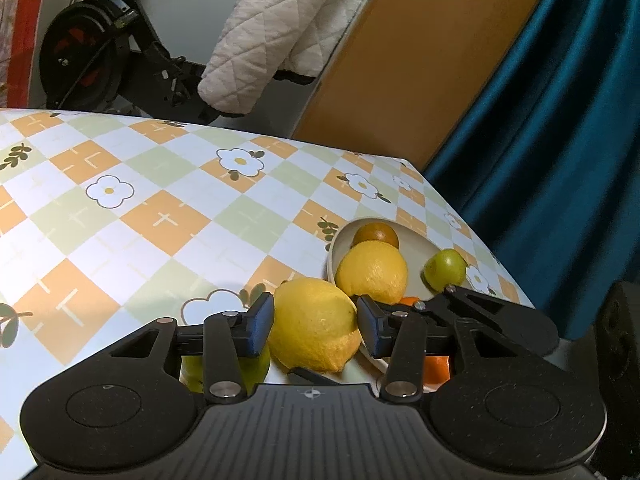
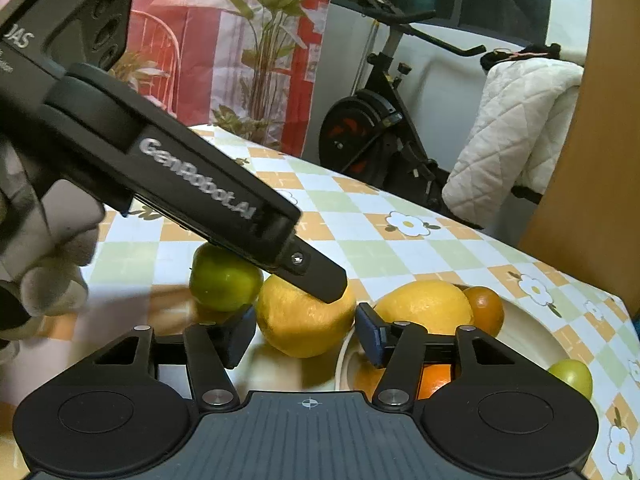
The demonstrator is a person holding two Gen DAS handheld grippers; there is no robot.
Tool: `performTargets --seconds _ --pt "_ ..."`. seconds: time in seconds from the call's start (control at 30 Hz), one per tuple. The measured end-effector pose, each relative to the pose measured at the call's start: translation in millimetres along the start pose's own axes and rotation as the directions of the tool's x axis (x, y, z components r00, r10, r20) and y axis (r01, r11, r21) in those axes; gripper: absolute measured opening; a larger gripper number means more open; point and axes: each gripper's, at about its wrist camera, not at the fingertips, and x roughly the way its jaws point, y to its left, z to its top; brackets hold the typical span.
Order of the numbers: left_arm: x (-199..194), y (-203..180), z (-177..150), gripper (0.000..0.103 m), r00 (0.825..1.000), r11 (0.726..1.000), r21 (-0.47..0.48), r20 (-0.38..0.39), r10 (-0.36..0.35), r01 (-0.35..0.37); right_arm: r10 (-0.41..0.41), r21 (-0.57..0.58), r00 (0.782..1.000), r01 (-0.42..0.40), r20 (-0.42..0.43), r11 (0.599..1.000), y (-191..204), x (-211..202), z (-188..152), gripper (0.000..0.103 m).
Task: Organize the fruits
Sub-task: 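Close the left tool on the yellow lemon, then carry the yellow lemon with the left tool onto the plate and open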
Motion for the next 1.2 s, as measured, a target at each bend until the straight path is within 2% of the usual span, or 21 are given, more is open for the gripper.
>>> performTargets --seconds 0.37,0.57,1.2 --pt "-4 -10 -2 0.049 0.999 0.997 0.066 -0.018 0.042 -0.041 -0.003 -0.024 1.0 0.003 0.006 1.0 3 4 2 0.054" --pt "-6 -24 -8 0.049 0.996 0.985 0.158 -0.039 0.082 -0.075 0.0 -0.009 1.0 0.0 0.012 1.0 3 2 1 0.053" --pt "0 -34 -10 0.056 0.982 0.967 0.196 -0.061 0.176 -0.162 -0.001 -0.016 1.0 0.001 0.025 1.0 7 -2 3 0.052"
